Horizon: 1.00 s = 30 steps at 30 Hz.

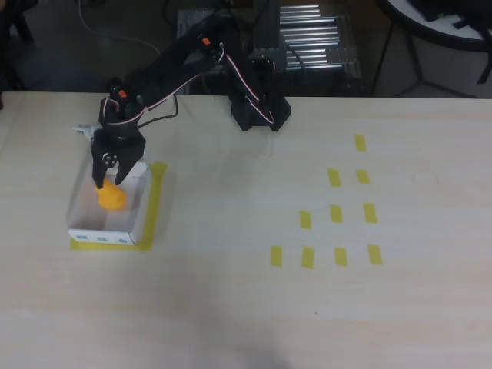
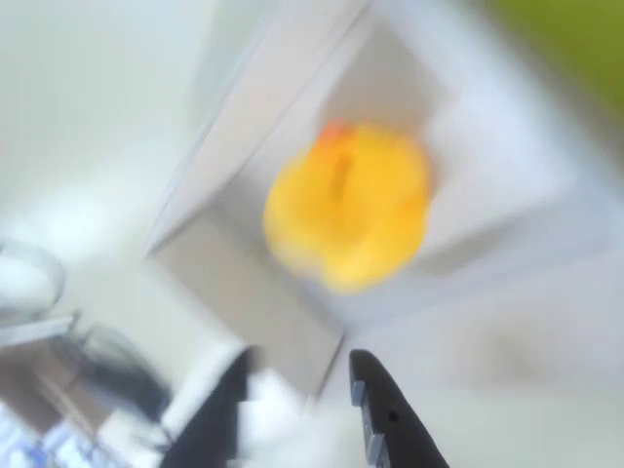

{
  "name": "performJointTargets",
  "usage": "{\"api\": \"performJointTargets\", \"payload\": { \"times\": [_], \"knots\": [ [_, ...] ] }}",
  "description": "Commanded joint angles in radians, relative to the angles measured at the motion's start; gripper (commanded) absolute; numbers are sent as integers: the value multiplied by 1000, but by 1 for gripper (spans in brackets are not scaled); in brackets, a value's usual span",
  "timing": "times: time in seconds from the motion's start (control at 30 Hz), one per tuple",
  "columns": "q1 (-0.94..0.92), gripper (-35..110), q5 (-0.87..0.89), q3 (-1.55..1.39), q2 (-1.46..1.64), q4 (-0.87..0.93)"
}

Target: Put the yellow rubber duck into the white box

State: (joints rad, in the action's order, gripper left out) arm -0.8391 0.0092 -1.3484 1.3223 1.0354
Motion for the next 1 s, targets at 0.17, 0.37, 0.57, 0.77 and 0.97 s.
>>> {"api": "performJointTargets", "payload": {
  "times": [0.17, 0.37, 0.57, 0.77, 0.97],
  "knots": [
    [156, 0, 11, 71, 482, 44],
    [316, 0, 25, -40, 756, 12],
    [517, 0, 64, -207, 1026, -91],
    [723, 0, 66, -383, 1232, -181],
    [836, 0, 97, -607, 1425, -238]
  ]
}}
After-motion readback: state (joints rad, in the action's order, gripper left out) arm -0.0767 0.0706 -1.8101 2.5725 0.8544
